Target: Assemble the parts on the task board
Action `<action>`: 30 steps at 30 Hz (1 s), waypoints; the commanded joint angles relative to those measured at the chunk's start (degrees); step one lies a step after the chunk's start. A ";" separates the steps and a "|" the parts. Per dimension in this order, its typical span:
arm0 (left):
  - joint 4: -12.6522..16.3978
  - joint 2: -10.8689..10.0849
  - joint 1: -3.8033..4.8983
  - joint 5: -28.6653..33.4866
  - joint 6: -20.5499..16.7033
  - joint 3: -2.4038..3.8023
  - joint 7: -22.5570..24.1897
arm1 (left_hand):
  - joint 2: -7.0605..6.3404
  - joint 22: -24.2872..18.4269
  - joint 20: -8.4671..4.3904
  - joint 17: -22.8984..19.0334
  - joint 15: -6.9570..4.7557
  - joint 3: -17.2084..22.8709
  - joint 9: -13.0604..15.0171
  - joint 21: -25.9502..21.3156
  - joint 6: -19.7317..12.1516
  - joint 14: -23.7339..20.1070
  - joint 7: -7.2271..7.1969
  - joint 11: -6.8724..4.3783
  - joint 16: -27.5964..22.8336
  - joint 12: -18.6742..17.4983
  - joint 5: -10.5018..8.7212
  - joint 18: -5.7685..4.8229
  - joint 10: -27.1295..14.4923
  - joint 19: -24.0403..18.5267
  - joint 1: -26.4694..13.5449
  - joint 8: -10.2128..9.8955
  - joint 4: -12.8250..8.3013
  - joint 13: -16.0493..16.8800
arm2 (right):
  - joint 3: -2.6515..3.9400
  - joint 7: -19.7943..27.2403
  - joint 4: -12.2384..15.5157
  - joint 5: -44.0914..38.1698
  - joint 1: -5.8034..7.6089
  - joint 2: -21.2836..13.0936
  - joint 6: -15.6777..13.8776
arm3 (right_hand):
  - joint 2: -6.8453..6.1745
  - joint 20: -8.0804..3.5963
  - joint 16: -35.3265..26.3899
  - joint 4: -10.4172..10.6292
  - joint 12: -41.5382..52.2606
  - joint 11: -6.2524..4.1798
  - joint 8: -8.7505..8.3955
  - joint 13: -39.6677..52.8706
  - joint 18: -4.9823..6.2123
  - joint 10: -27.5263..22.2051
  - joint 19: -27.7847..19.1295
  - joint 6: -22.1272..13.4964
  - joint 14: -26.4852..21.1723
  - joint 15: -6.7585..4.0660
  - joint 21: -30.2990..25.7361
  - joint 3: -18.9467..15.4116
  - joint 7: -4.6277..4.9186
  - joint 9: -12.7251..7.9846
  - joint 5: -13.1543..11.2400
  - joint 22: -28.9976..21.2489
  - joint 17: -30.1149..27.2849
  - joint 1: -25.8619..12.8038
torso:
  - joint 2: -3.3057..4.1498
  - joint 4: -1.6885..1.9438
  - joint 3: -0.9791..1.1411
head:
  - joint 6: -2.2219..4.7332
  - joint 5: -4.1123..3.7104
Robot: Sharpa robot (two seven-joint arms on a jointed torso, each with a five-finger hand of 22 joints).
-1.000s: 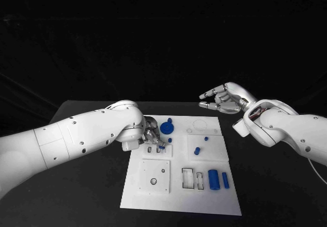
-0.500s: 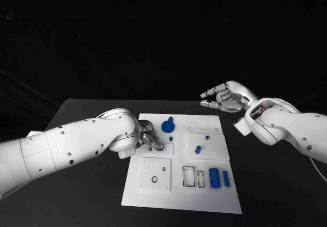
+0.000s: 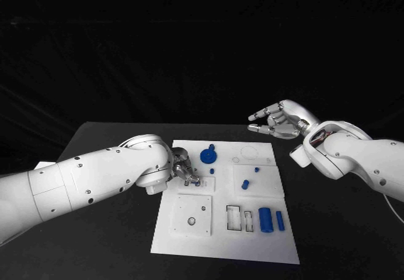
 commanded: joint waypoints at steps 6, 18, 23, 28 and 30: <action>-0.86 0.71 -0.03 -1.57 2.86 0.03 -0.32 | -0.25 5.10 -0.42 15.09 -0.21 9.58 0.16 0.22 0.83 6.03 -0.77 0.00 0.17 0.25 -0.23 -1.00 0.57 2.61 -0.82 0.35 -9.02 0.14 | 0.00 0.38 -0.01 -0.51 -0.05 0.09 0.80 | 0.38 0.21 -0.27 0.03 -0.15 -0.04 0.07 -0.06 -0.09 -0.52 0.18 -0.22 4.17 0.47 -0.19 -0.34 -0.01 0.08 0.24 3.55 6.63 0.06 | 0.06 0.02 0.10 | -0.10 -0.06; -1.45 1.57 -0.03 -1.60 5.57 0.03 -0.57 | -0.42 5.26 -0.42 15.09 -0.20 9.98 0.23 0.31 0.85 6.03 -0.77 0.00 0.17 0.33 -0.28 -1.03 0.64 2.66 -1.06 0.38 -9.40 0.24 | -0.01 0.40 -0.08 -0.51 -0.06 0.21 0.95 | 0.38 0.21 -0.27 0.03 -0.15 -0.04 0.07 -0.06 -0.09 -0.52 0.18 -0.22 4.17 0.47 -0.19 -0.34 -0.01 0.08 0.24 3.55 6.63 0.06 | 0.04 0.08 0.08 | -0.40 -0.13; -1.62 1.74 -0.03 -1.60 6.13 0.02 -0.64 | -0.56 5.23 -0.42 15.09 -0.19 10.31 0.28 0.28 0.87 6.03 -0.76 0.00 0.17 0.26 -0.30 -1.03 0.60 2.64 -1.21 0.39 -9.73 0.17 | -0.01 0.41 -0.07 -0.51 -0.06 0.21 0.98 | 0.38 0.21 -0.27 0.03 -0.15 -0.04 0.07 -0.06 -0.09 -0.52 0.18 -0.22 4.17 0.47 -0.19 -0.34 -0.01 0.08 0.24 3.55 6.63 0.06 | 0.02 0.09 0.07 | -0.42 -0.18; -1.89 2.00 -0.02 -1.60 6.51 0.02 -0.71 | -0.65 5.14 -0.42 15.09 -0.19 10.54 0.31 0.22 0.90 6.03 -0.76 0.01 0.17 0.14 -0.31 -1.01 0.53 2.61 -1.34 0.39 -9.93 0.05 | -0.01 0.43 -0.07 -0.51 -0.07 0.22 1.01 | 0.38 0.21 -0.27 0.03 -0.15 -0.04 0.07 -0.06 -0.09 -0.52 0.18 -0.22 4.17 0.47 -0.19 -0.34 -0.01 0.08 0.24 3.55 6.63 0.06 | 0.02 0.11 0.07 | -0.46 -0.14; -2.10 2.19 -0.02 -1.60 6.61 0.02 -0.73 | -0.65 5.14 -0.42 15.09 -0.19 10.54 0.31 0.22 0.90 6.03 -0.76 0.01 0.17 0.14 -0.31 -1.01 0.53 2.61 -1.34 0.39 -9.93 0.05 | -0.01 0.44 -0.08 -0.51 -0.07 0.23 1.04 | 0.38 0.21 -0.27 0.03 -0.15 -0.04 0.07 -0.06 -0.09 -0.52 0.18 -0.22 4.17 0.47 -0.19 -0.34 -0.01 0.08 0.24 3.55 6.63 0.06 | 0.03 0.11 0.06 | -0.46 -0.15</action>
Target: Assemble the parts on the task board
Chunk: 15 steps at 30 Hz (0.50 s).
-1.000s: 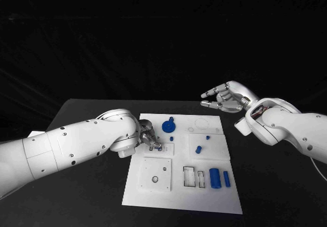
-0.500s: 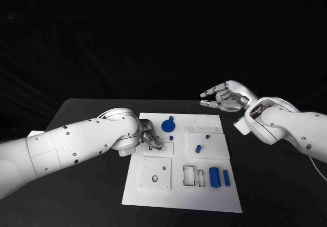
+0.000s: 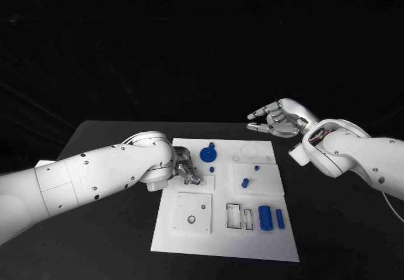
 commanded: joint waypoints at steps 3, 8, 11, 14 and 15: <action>-0.47 0.60 -0.11 -0.18 2.43 -0.10 -0.41 | 0.49 5.14 -0.42 15.05 -0.19 8.99 0.06 0.22 0.49 6.03 -0.74 -0.01 0.17 0.14 0.19 -1.01 0.14 2.61 -0.19 0.21 -8.70 -0.05 | 0.01 0.43 0.00 -0.48 -0.04 0.10 0.82 | 0.38 0.21 -0.27 0.10 -0.15 -0.04 0.06 -0.06 -0.09 -0.52 0.18 -0.22 4.18 0.47 -0.19 -0.28 -0.01 0.09 0.14 3.57 6.65 0.06 | 0.00 0.00 -0.01 | -0.08 0.09; -1.46 1.36 -0.11 -0.13 3.32 -0.11 -0.52 | 0.54 5.21 -0.42 15.05 -0.18 9.25 0.09 0.25 0.53 6.03 -0.71 0.02 0.17 0.24 0.17 -1.02 0.22 2.63 -0.42 0.21 -8.81 0.07 | 0.01 0.42 0.03 -0.48 -0.04 0.12 0.89 | 0.36 0.20 -0.25 0.08 -0.14 -0.03 0.07 -0.07 -0.09 -0.53 0.19 -0.22 4.19 0.47 -0.19 -0.37 -0.01 0.10 0.24 3.57 6.70 0.05 | 0.05 0.00 -0.01 | -0.18 0.08; -2.28 1.89 -0.10 0.16 4.41 -0.13 -0.59 | 0.68 5.29 -0.39 15.05 -0.15 9.57 0.17 0.28 0.74 6.03 -0.74 0.03 0.17 0.23 0.07 -1.03 0.29 2.65 -1.40 0.27 -8.80 0.06 | 0.01 0.41 0.05 -0.48 -0.04 0.13 0.96 | 0.36 0.20 -0.25 0.08 -0.14 -0.03 0.07 -0.07 -0.09 -0.53 0.19 -0.22 4.19 0.47 -0.19 -0.37 -0.01 0.10 0.24 3.57 6.70 0.05 | -0.01 -0.01 0.02 | -0.21 0.00; -2.90 2.30 -0.10 0.48 5.11 -0.15 -0.63 | 1.25 5.42 -0.38 15.05 -0.16 9.62 0.25 0.33 1.19 6.03 -0.87 -0.02 0.17 0.34 -0.13 -1.05 0.50 2.68 -3.00 0.38 -8.37 0.15 | 0.01 0.41 0.07 -0.49 -0.04 0.14 1.02 | 0.36 0.20 -0.25 0.08 -0.14 -0.03 0.07 -0.07 -0.09 -0.53 0.19 -0.22 4.19 0.47 -0.19 -0.37 -0.01 0.10 0.24 3.57 6.70 0.05 | -0.01 0.03 0.04 | -0.28 0.05; -3.11 2.44 -0.10 0.56 5.35 -0.16 -0.64 | 1.33 5.44 -0.39 15.05 -0.19 9.59 0.27 0.34 1.30 6.03 -0.93 -0.06 0.17 0.39 -0.29 -1.06 0.56 2.68 -3.42 0.39 -8.35 0.19 | 0.01 0.41 0.08 -0.49 -0.04 0.14 1.04 | 0.36 0.20 -0.25 0.08 -0.14 -0.03 0.07 -0.07 -0.09 -0.53 0.19 -0.22 4.19 0.47 -0.19 -0.37 -0.01 0.10 0.24 3.57 6.70 0.05 | -0.01 0.03 0.05 | -0.27 0.05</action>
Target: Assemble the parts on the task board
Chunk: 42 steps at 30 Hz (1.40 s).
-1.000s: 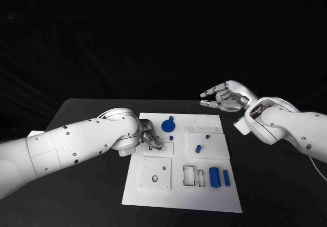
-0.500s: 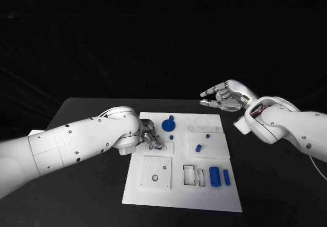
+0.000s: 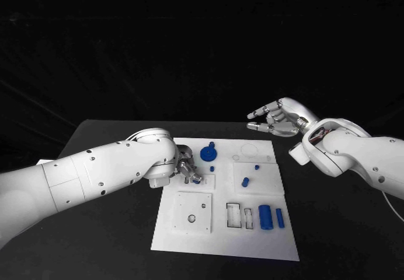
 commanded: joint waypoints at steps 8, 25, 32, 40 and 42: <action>-1.78 1.26 -0.35 0.81 5.18 -0.34 -0.55 | 0.44 5.39 -0.54 15.06 -0.41 7.30 0.06 0.24 1.13 6.03 -0.92 -0.34 0.17 0.92 -1.21 -1.03 1.06 2.65 -4.33 -0.16 -7.59 0.70 | 0.01 0.38 0.14 -0.50 -0.04 0.08 1.07 | 0.36 0.20 -0.25 0.08 -0.14 -0.03 0.07 -0.08 -0.09 -0.53 0.19 -0.22 4.18 0.47 -0.19 -0.37 -0.01 0.05 0.24 3.58 6.70 0.05 | 0.00 -0.01 0.04 | -0.05 -0.03; -2.99 2.01 -0.34 -0.01 4.88 -0.36 -0.49 | 0.61 6.72 -1.03 15.06 -0.94 -0.82 -0.55 0.96 3.80 6.03 -1.70 -0.96 0.17 2.79 -1.44 -1.29 2.49 3.13 -12.30 -0.77 -4.15 2.82 | 0.00 0.51 0.36 -0.50 -0.04 0.02 1.22 | 0.33 0.20 -0.35 0.05 -0.30 -0.03 0.07 -0.19 -0.06 -0.60 0.11 -0.22 4.15 0.47 -0.27 -0.44 -0.01 0.05 0.29 3.42 6.54 0.05 | -0.01 0.02 -0.01 | -0.08 -0.02; -3.35 2.08 -0.35 -0.22 4.45 -0.36 -0.54 | 0.90 7.13 -1.16 15.06 -1.05 -3.42 -0.66 1.19 4.32 6.03 -1.84 -1.09 0.17 3.26 -1.46 -1.37 2.84 3.28 -13.44 -0.91 -3.27 3.40 | 0.00 0.54 0.48 -0.50 -0.04 0.00 1.31 | 0.32 0.20 -0.37 0.05 -0.32 -0.03 0.06 -0.21 -0.06 -0.61 0.11 -0.23 4.14 0.47 -0.27 -0.47 0.00 0.05 0.29 3.42 6.50 0.04 | -0.02 0.04 0.01 | -0.10 -0.04; -3.50 2.04 -0.35 -0.30 4.21 -0.37 -0.55 | 0.90 7.29 -1.22 15.06 -1.12 -6.29 -0.73 1.24 4.65 6.03 -1.91 -1.16 0.17 3.46 -1.45 -1.40 3.00 3.34 -14.30 -1.05 -2.31 3.70 | 0.00 0.53 0.52 -0.50 -0.04 -0.05 1.35 | 0.27 0.20 -0.43 0.07 -0.44 -0.02 0.05 -0.30 -0.02 -0.67 0.01 -0.24 4.12 0.48 -0.36 -0.57 0.01 0.05 0.27 3.22 6.40 -0.04 | -0.01 0.02 -0.01 | -0.20 -0.05; -3.47 2.00 -0.35 -0.37 4.18 -0.37 -0.54 | 0.84 7.31 -1.24 15.06 -1.13 -7.23 -0.74 1.24 4.77 6.03 -1.95 -1.17 0.17 3.53 -1.53 -1.40 3.06 3.34 -14.46 -1.06 -2.06 3.80 | 0.00 0.55 0.52 -0.50 -0.04 -0.05 1.40 | 0.27 0.20 -0.43 0.07 -0.46 -0.02 0.05 -0.31 -0.01 -0.68 0.00 -0.25 4.12 0.48 -0.37 -0.57 0.01 0.05 0.26 3.20 6.39 -0.05 | -0.01 0.02 -0.01 | -0.22 -0.06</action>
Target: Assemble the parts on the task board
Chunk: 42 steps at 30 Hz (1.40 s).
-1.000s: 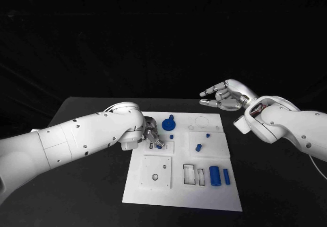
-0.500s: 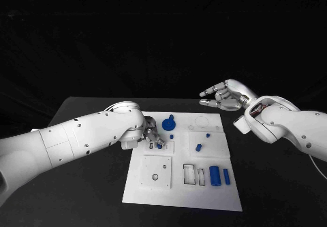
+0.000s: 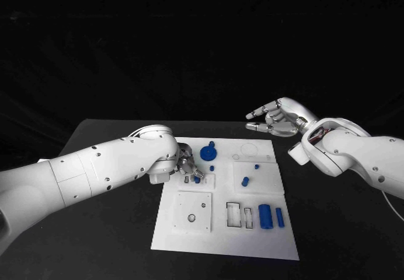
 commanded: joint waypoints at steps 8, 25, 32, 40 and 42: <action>0.32 -0.27 -0.57 -0.10 0.67 -0.38 -0.47 | 0.06 7.66 -0.46 15.09 -0.34 -4.23 -0.06 0.35 0.88 6.03 -0.01 -0.01 0.17 0.59 -4.17 -0.59 0.73 3.47 -0.96 -0.34 0.80 0.63 | 0.01 0.54 0.04 -0.48 -0.04 0.01 1.03 | 0.25 0.20 -0.26 0.07 -0.33 -0.05 0.05 -0.14 0.01 -0.35 -0.05 -0.26 4.09 0.48 -0.41 -0.30 0.01 0.07 0.24 3.09 6.32 -0.08 | 0.01 -0.02 -0.01 | -0.06 -0.08; 1.63 -2.03 -0.57 -0.07 -1.66 0.17 -0.37 | 2.08 8.07 -0.51 15.09 -0.41 -11.05 -0.02 0.46 1.21 6.03 -0.15 -0.10 0.17 0.93 -15.55 -0.65 1.07 3.61 -1.90 -0.28 1.02 1.26 | -0.01 0.57 -0.13 -0.48 -0.06 0.07 1.11 | 0.27 0.21 -0.36 0.19 -0.50 -0.03 0.03 -0.28 0.04 -0.44 -0.14 -0.29 4.06 0.49 -0.50 -0.51 0.03 0.07 0.14 2.92 6.17 -0.31 | 0.01 0.02 0.01 | 0.04 -0.35; 3.10 -4.18 -0.30 5.32 -3.24 1.58 0.05 | 1.89 6.47 -0.45 15.09 -0.28 -13.01 -0.05 -0.72 0.16 6.03 0.19 0.14 0.17 -1.46 -16.86 -0.28 -0.55 3.02 -1.90 -0.60 1.02 -1.20 | -0.03 0.64 -0.47 -0.39 -0.09 0.14 1.13 | 0.27 0.21 -0.36 0.20 -0.50 -0.03 0.03 -0.28 0.04 -0.44 -0.14 -0.29 4.06 0.49 -0.51 -0.52 0.03 0.07 0.14 2.91 6.17 -0.32 | -0.05 -0.02 0.02 | 0.23 -0.43; 2.14 -6.95 2.22 11.22 0.93 3.59 0.33 | 2.13 4.10 0.54 15.09 1.01 -15.66 -2.16 -2.61 -4.80 6.03 2.27 1.84 0.17 -5.87 -18.74 0.21 -4.12 2.04 -0.53 -4.29 1.00 -5.79 | -0.10 0.66 -1.02 -0.27 -0.19 0.32 1.25 | 0.29 0.21 -0.37 0.25 -0.49 -0.02 0.03 -0.28 0.05 -0.44 -0.14 -0.30 4.05 0.50 -0.52 -0.59 0.03 0.07 0.13 2.90 6.17 -0.41 | 0.00 0.11 0.03 | 0.51 -0.38; 0.72 -6.94 3.04 10.44 2.63 3.77 0.32 | 2.41 3.55 1.18 15.09 1.80 -16.33 -3.93 -3.08 -6.39 6.03 3.30 2.73 0.17 -6.39 -19.34 0.33 -4.64 1.80 0.44 -6.48 0.95 -6.44 | -0.12 0.67 -1.12 -0.26 -0.21 0.37 1.27 | 0.29 0.21 -0.37 0.25 -0.49 -0.02 0.03 -0.28 0.05 -0.44 -0.14 -0.30 4.05 0.50 -0.52 -0.59 0.03 0.07 0.13 2.90 6.17 -0.41 | -0.05 0.12 0.04 | 0.51 -0.23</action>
